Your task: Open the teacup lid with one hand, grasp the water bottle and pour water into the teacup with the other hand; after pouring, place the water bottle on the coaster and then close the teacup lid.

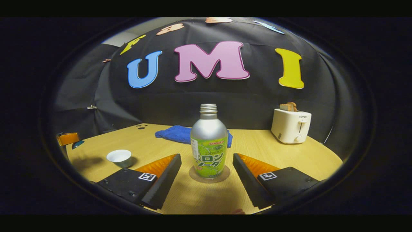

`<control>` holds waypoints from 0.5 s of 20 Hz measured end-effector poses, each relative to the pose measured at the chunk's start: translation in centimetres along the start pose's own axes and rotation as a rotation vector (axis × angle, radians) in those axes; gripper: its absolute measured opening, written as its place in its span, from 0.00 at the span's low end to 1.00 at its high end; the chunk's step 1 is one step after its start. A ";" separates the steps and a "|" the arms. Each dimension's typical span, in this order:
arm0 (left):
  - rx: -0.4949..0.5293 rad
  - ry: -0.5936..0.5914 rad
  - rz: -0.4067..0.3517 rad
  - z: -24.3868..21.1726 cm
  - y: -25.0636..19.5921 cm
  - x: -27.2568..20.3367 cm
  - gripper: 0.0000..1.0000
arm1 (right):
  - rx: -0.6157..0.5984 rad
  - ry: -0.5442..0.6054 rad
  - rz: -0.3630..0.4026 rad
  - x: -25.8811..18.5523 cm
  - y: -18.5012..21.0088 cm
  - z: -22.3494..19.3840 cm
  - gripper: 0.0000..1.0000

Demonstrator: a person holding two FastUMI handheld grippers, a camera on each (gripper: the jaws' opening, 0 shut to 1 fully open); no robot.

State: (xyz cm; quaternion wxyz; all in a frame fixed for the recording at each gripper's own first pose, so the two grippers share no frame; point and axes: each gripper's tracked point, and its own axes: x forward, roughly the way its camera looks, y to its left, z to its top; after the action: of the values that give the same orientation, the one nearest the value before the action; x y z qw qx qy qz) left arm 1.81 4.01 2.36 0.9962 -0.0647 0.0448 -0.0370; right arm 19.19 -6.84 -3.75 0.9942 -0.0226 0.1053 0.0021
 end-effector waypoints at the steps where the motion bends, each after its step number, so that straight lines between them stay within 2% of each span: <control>1: 0.010 -0.002 -0.008 0.2 -0.4 0.4 0.29 | 0.013 -0.013 0.003 -0.9 0.1 0.3 0.99; 4: 0.028 -0.006 -0.036 0.6 -1.6 1.8 0.29 | 0.042 -0.061 0.020 -3.4 0.5 1.8 0.99; 9: 0.058 0.018 -0.065 -0.3 -3.0 5.0 0.30 | 0.004 -0.113 0.016 -6.9 1.2 3.5 0.99; 10: 0.064 0.024 -0.067 -0.5 -3.2 5.7 0.30 | -0.007 -0.120 0.011 -7.4 1.2 3.4 0.96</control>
State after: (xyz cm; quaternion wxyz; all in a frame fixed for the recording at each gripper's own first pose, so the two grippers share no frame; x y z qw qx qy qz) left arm 7.20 0.35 1.77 0.9954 -0.0337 0.0531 -0.0725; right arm 12.62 -5.52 1.09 0.9986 -0.0254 0.0457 0.0094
